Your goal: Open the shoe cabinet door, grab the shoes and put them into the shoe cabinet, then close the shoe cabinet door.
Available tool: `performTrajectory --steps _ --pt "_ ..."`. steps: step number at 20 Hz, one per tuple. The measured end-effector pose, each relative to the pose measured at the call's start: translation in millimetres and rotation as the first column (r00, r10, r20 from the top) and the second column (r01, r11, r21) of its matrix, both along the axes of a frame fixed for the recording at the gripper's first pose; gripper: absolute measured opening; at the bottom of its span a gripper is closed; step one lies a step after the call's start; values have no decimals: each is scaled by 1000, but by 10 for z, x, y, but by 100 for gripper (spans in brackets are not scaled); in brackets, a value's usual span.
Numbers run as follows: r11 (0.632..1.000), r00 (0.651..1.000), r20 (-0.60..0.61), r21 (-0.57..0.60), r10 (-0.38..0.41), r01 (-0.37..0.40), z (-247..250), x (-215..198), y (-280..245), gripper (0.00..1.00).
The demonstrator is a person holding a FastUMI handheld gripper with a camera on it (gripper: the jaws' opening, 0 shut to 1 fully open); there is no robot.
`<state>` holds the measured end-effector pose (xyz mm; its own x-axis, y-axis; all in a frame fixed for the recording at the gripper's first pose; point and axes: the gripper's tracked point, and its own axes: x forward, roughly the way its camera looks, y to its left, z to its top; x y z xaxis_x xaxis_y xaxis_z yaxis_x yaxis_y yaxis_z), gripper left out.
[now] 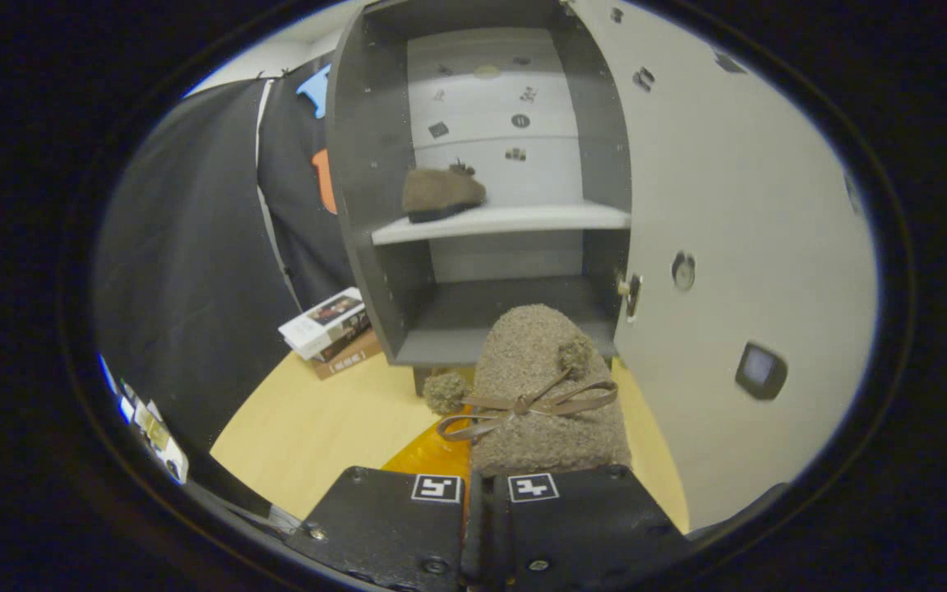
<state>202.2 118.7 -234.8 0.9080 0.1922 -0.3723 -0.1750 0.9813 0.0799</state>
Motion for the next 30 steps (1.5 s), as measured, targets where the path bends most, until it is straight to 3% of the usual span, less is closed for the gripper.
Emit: performTrajectory --steps 6,15,21,25,30 --pt "999 985 170 -35 -7 13 1034 416 50 8" --pt "998 964 266 -59 6 10 1879 1550 180 8" --pt "995 967 253 -86 -18 41 2044 2376 258 8" --pt "994 981 184 -82 -58 74 1913 2936 248 8" --pt "993 994 40 -58 -100 103 1508 3318 216 8"
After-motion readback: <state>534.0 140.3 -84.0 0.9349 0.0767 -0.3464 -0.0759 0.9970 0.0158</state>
